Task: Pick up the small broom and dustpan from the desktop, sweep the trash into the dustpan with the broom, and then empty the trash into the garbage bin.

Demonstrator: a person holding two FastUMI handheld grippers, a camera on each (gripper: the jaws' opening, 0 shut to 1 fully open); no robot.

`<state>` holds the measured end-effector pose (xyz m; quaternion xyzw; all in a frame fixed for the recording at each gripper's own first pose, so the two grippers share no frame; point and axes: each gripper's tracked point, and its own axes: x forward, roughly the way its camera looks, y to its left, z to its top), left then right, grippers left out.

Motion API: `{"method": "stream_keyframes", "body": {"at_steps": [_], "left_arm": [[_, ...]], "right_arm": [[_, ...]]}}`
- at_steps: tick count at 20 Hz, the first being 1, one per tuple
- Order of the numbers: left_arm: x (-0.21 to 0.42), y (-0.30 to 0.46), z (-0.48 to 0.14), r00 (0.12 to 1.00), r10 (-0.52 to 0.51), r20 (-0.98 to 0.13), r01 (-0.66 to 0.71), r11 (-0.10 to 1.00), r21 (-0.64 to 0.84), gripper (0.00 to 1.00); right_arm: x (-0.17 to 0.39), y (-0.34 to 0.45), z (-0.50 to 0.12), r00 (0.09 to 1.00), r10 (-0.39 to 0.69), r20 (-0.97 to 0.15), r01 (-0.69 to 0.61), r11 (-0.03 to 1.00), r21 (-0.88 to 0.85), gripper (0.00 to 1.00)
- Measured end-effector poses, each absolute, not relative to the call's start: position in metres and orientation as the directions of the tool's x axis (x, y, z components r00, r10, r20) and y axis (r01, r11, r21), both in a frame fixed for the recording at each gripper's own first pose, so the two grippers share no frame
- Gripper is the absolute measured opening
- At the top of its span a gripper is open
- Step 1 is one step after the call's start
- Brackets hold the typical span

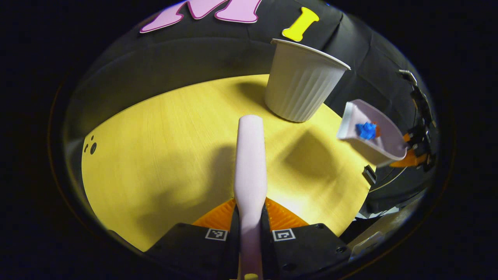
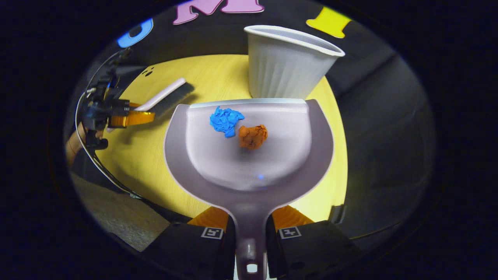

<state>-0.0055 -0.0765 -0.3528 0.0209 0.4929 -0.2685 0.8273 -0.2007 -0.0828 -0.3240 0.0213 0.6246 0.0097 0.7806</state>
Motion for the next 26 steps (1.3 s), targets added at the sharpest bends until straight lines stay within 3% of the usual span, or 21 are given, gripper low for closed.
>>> {"method": "stream_keyframes", "body": {"at_steps": [5, 6, 7, 16, 18, 21, 26], "left_arm": [[-0.015, -0.070, -0.359, 0.360, -0.433, -0.826, 0.426, 0.864, -0.267, 0.28], [-0.016, -0.070, -0.361, 0.361, -0.436, -0.824, 0.420, 0.865, -0.274, 0.28], [-0.017, -0.070, -0.361, 0.361, -0.438, -0.823, 0.418, 0.865, -0.277, 0.27], [-0.017, -0.070, -0.363, 0.352, -0.444, -0.824, 0.421, 0.861, -0.284, 0.26], [-0.017, -0.070, -0.364, 0.350, -0.444, -0.825, 0.419, 0.862, -0.286, 0.28], [-0.015, -0.071, -0.365, 0.346, -0.448, -0.824, 0.413, 0.862, -0.295, 0.27], [-0.011, -0.073, -0.365, 0.340, -0.453, -0.824, 0.422, 0.857, -0.297, 0.27]], "right_arm": [[-0.176, -0.107, -0.266, 0.251, 0.022, -0.968, 0.059, 0.998, 0.038, 0.37], [-0.167, -0.114, -0.257, 0.261, 0.012, -0.965, 0.065, 0.997, 0.030, 0.33], [-0.160, -0.124, -0.248, 0.272, -0.006, -0.962, 0.072, 0.997, 0.014, 0.37], [-0.053, -0.243, -0.206, 0.317, -0.245, -0.916, 0.057, 0.969, -0.239, 0.37], [-0.032, -0.257, -0.209, 0.313, -0.285, -0.906, 0.035, 0.957, -0.289, 0.41], [-0.011, -0.261, -0.217, 0.295, -0.336, -0.895, -0.020, 0.934, -0.358, 0.35], [0.009, -0.277, -0.230, 0.248, -0.414, -0.876, -0.150, 0.877, -0.457, 0.35]]}}
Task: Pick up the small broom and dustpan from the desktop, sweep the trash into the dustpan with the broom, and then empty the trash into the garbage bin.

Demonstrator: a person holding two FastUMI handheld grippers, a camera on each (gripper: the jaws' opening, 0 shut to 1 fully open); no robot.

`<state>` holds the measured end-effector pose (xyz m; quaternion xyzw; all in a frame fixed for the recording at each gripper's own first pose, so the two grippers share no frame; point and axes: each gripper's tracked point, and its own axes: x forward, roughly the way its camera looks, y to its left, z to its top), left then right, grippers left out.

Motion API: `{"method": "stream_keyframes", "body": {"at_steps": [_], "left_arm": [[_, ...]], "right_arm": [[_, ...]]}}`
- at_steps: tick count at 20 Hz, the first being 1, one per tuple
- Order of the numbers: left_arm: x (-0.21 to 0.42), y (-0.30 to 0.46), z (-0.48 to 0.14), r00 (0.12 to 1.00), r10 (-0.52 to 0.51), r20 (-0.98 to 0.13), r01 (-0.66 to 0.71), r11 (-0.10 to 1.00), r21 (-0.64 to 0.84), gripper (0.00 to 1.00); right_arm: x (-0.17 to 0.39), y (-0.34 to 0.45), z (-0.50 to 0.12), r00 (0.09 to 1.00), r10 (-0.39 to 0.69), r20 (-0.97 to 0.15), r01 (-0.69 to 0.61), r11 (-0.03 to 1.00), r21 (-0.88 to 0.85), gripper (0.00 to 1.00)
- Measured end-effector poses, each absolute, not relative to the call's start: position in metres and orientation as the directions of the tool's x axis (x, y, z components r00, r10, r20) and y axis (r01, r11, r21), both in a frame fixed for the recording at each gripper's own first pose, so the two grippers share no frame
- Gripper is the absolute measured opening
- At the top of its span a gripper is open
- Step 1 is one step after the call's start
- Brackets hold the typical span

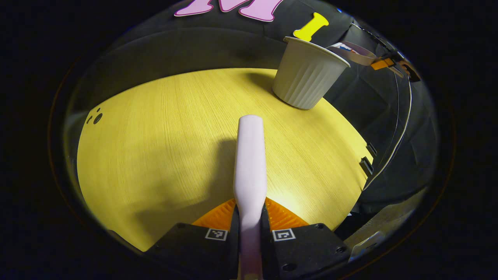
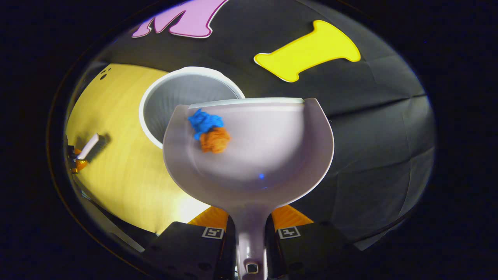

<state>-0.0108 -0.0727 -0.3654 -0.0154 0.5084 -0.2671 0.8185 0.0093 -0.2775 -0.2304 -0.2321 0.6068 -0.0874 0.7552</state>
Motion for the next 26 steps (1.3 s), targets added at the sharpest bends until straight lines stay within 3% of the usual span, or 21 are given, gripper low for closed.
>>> {"method": "stream_keyframes", "body": {"at_steps": [6, 10, 16, 23, 26], "left_arm": [[-0.008, -0.073, -0.367, 0.337, -0.443, -0.831, 0.400, 0.866, -0.300, 0.26], [-0.008, -0.073, -0.368, 0.340, -0.432, -0.835, 0.379, 0.876, -0.299, 0.27], [-0.009, -0.074, -0.371, 0.339, -0.425, -0.840, 0.354, 0.884, -0.305, 0.27], [-0.008, -0.074, -0.372, 0.336, -0.416, -0.845, 0.351, 0.888, -0.297, 0.26], [-0.007, -0.073, -0.372, 0.339, -0.416, -0.844, 0.356, 0.887, -0.294, 0.27]], "right_arm": [[0.042, -0.300, -0.218, 0.289, -0.544, -0.788, -0.399, 0.680, -0.615, 0.31], [0.062, -0.301, -0.205, 0.309, -0.571, -0.761, -0.540, 0.553, -0.635, 0.35], [0.078, -0.299, -0.200, 0.307, -0.596, -0.742, -0.671, 0.417, -0.613, 0.35], [0.088, -0.288, -0.210, 0.291, -0.580, -0.761, -0.720, 0.392, -0.573, 0.35], [0.096, -0.284, -0.209, 0.329, -0.566, -0.756, -0.747, 0.334, -0.575, 0.35]]}}
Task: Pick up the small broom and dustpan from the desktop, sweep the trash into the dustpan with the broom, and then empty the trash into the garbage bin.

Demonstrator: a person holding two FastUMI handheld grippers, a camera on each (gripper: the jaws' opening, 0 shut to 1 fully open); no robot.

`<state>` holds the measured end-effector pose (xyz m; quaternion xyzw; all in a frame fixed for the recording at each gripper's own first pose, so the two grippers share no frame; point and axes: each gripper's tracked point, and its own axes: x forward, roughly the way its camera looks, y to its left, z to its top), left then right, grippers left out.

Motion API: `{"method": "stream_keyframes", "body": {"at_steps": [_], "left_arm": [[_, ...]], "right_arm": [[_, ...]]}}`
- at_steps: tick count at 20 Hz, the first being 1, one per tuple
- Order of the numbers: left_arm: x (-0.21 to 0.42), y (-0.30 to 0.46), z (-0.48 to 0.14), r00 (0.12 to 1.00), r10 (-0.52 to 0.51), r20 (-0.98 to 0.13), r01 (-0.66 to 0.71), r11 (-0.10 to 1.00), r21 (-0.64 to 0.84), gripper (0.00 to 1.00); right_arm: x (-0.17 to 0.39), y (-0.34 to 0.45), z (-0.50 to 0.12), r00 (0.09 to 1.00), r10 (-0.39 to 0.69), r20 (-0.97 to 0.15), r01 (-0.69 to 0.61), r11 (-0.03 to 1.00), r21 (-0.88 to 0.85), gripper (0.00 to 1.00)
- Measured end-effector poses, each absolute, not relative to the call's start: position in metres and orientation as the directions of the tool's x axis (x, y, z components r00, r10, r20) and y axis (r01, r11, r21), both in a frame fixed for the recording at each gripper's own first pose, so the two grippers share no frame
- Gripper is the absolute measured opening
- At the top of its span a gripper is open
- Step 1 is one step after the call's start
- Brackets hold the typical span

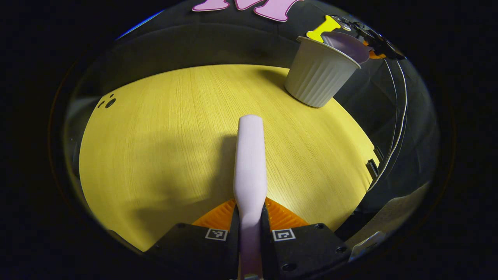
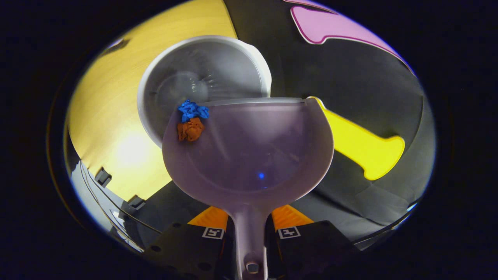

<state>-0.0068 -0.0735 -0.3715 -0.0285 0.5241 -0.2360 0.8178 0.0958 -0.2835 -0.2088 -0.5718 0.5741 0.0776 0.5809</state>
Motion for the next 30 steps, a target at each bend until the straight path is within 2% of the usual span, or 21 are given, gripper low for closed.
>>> {"method": "stream_keyframes", "body": {"at_steps": [3, 4, 5, 10, 14, 18, 19, 24, 25, 30], "left_arm": [[-0.007, -0.073, -0.372, 0.334, -0.411, -0.848, 0.349, 0.890, -0.294, 0.26], [-0.008, -0.073, -0.372, 0.337, -0.408, -0.849, 0.348, 0.891, -0.290, 0.27], [-0.007, -0.073, -0.371, 0.339, -0.408, -0.848, 0.347, 0.892, -0.290, 0.28], [-0.007, -0.072, -0.370, 0.346, -0.395, -0.851, 0.341, 0.898, -0.279, 0.28], [-0.002, -0.070, -0.366, 0.369, -0.385, -0.846, 0.333, 0.905, -0.266, 0.28], [0.005, -0.065, -0.366, 0.379, -0.367, -0.849, 0.331, 0.911, -0.246, 0.28], [0.007, -0.063, -0.365, 0.381, -0.364, -0.850, 0.329, 0.913, -0.243, 0.27], [0.013, -0.054, -0.364, 0.388, -0.344, -0.855, 0.318, 0.921, -0.227, 0.28], [0.014, -0.053, -0.363, 0.389, -0.340, -0.856, 0.318, 0.922, -0.221, 0.27], [0.014, -0.047, -0.360, 0.394, -0.321, -0.861, 0.324, 0.925, -0.196, 0.27]], "right_arm": [[0.093, -0.288, -0.212, 0.306, -0.583, -0.753, -0.732, 0.362, -0.577, 0.35], [0.094, -0.289, -0.213, 0.310, -0.578, -0.755, -0.724, 0.371, -0.582, 0.32], [0.093, -0.290, -0.211, 0.311, -0.577, -0.755, -0.720, 0.376, -0.583, 0.35], [0.087, -0.302, -0.206, 0.336, -0.569, -0.750, -0.687, 0.397, -0.609, 0.35], [0.079, -0.309, -0.194, 0.364, -0.529, -0.766, -0.599, 0.497, -0.628, 0.35], [0.061, -0.294, -0.166, 0.414, -0.448, -0.792, -0.470, 0.640, -0.608, 0.38], [0.055, -0.287, -0.158, 0.430, -0.420, -0.799, -0.440, 0.675, -0.592, 0.35], [0.015, -0.236, -0.133, 0.490, -0.272, -0.828, -0.357, 0.804, -0.476, 0.35], [0.006, -0.223, -0.133, 0.496, -0.241, -0.834, -0.346, 0.826, -0.445, 0.38], [-0.046, -0.158, -0.159, 0.465, -0.094, -0.880, -0.335, 0.902, -0.273, 0.35]]}}
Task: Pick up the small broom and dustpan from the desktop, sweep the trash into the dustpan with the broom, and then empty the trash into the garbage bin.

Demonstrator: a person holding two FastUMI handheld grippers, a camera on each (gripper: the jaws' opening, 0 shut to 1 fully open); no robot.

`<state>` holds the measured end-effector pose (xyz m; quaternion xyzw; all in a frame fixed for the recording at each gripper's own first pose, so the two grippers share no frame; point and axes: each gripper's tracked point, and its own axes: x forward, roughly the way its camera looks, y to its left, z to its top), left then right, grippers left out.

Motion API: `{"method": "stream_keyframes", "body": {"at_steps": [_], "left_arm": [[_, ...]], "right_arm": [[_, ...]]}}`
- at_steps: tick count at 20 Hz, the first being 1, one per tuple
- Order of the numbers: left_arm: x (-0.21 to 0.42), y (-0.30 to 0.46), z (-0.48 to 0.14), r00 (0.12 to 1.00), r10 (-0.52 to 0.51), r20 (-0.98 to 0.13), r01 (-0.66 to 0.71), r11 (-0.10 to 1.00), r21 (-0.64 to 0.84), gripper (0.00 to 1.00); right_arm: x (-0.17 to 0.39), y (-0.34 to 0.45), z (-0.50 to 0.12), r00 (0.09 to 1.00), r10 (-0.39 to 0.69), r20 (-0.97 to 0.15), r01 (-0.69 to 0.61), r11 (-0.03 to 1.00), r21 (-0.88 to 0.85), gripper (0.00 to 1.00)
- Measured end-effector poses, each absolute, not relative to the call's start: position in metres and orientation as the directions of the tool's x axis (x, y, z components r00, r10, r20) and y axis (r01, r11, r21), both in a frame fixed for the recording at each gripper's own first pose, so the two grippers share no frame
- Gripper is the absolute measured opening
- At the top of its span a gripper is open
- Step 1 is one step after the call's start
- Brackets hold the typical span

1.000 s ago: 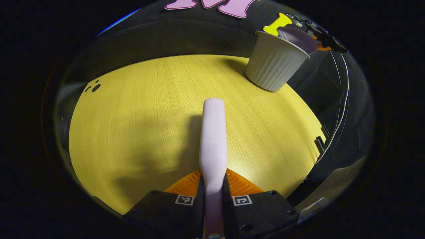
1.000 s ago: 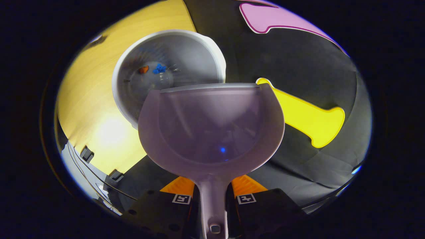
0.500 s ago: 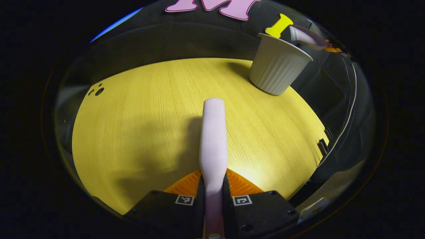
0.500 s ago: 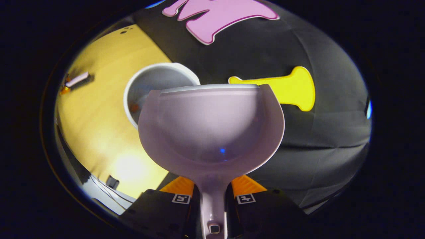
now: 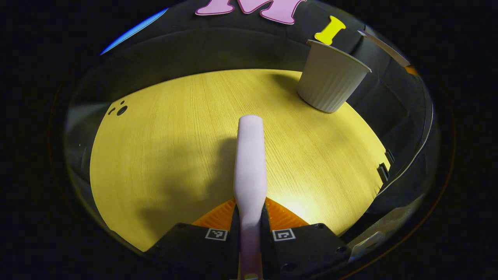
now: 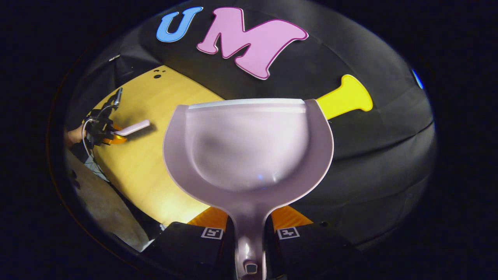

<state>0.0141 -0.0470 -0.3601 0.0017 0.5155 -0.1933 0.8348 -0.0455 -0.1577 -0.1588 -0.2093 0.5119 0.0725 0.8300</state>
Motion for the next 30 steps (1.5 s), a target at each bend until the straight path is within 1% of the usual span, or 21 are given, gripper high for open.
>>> {"method": "stream_keyframes", "body": {"at_steps": [1, 2, 5, 6, 7, 10, 12, 14, 15, 16, 17, 18, 21, 22, 23, 29, 30], "left_arm": [[0.013, -0.047, -0.360, 0.393, -0.318, -0.863, 0.325, 0.926, -0.193, 0.26], [0.012, -0.046, -0.359, 0.392, -0.315, -0.864, 0.327, 0.926, -0.189, 0.27], [0.009, -0.043, -0.357, 0.394, -0.305, -0.867, 0.334, 0.926, -0.174, 0.26], [0.008, -0.041, -0.357, 0.393, -0.299, -0.869, 0.336, 0.927, -0.166, 0.27], [0.008, -0.039, -0.357, 0.394, -0.292, -0.871, 0.337, 0.928, -0.159, 0.27], [0.005, -0.035, -0.357, 0.393, -0.275, -0.877, 0.333, 0.932, -0.143, 0.26], [0.004, -0.033, -0.357, 0.392, -0.267, -0.880, 0.332, 0.934, -0.135, 0.28], [0.004, -0.031, -0.357, 0.396, -0.255, -0.882, 0.331, 0.936, -0.121, 0.28], [0.005, -0.030, -0.358, 0.396, -0.249, -0.884, 0.331, 0.937, -0.116, 0.28], [0.004, -0.030, -0.359, 0.394, -0.244, -0.886, 0.330, 0.937, -0.112, 0.28], [0.003, -0.030, -0.359, 0.394, -0.238, -0.888, 0.328, 0.939, -0.106, 0.27], [0.004, -0.028, -0.360, 0.396, -0.231, -0.889, 0.327, 0.940, -0.099, 0.28], [0.003, -0.027, -0.361, 0.399, -0.222, -0.890, 0.322, 0.942, -0.091, 0.28], [0.003, -0.026, -0.361, 0.400, -0.218, -0.890, 0.320, 0.943, -0.087, 0.28], [0.003, -0.026, -0.362, 0.400, -0.212, -0.892, 0.317, 0.945, -0.082, 0.28], [0.002, -0.024, -0.374, 0.395, -0.186, -0.900, 0.305, 0.950, -0.063, 0.27], [0.002, -0.024, -0.375, 0.394, -0.184, -0.901, 0.302, 0.951, -0.063, 0.29]], "right_arm": [[-0.058, -0.147, -0.167, 0.454, -0.068, -0.889, -0.337, 0.910, -0.242, 0.32], [-0.070, -0.136, -0.177, 0.439, -0.043, -0.897, -0.345, 0.914, -0.213, 0.35], [-0.103, -0.104, -0.210, 0.391, 0.024, -0.920, -0.331, 0.936, -0.117, 0.35], [-0.113, -0.093, -0.222, 0.369, 0.052, -0.928, -0.330, 0.941, -0.079, 0.32], [-0.121, -0.081, -0.235, 0.351, 0.071, -0.934, -0.320, 0.946, -0.049, 0.35], [-0.145, -0.052, -0.279, 0.285, 0.123, -0.951, -0.295, 0.955, 0.035, 0.35], [-0.158, -0.034, -0.311, 0.239, 0.146, -0.960, -0.279, 0.957, 0.076, 0.35], [-0.166, -0.021, -0.339, 0.199, 0.160, -0.967, -0.261, 0.959, 0.105, 0.35], [-0.169, -0.015, -0.354, 0.182, 0.164, -0.969, -0.253, 0.961, 0.115, 0.32], [-0.172, -0.011, -0.367, 0.166, 0.167, -0.972, -0.245, 0.962, 0.124, 0.35], [-0.173, -0.006, -0.379, 0.156, 0.168, -0.973, -0.236, 0.963, 0.128, 0.35], [-0.173, 0.000, -0.391, 0.150, 0.167, -0.975, -0.228, 0.965, 0.130, 0.35], [-0.178, 0.012, -0.422, 0.129, 0.170, -0.977, -0.199, 0.969, 0.143, 0.35], [-0.177, 0.016, -0.432, 0.126, 0.172, -0.977, -0.191, 0.971, 0.146, 0.32], [-0.177, 0.017, -0.438, 0.121, 0.170, -0.978, -0.181, 0.973, 0.146, 0.35], [-0.175, 0.024, -0.460, 0.106, 0.178, -0.978, -0.111, 0.980, 0.166, 0.35], [-0.174, 0.025, -0.462, 0.105, 0.174, -0.979, -0.106, 0.981, 0.163, 0.35]]}}
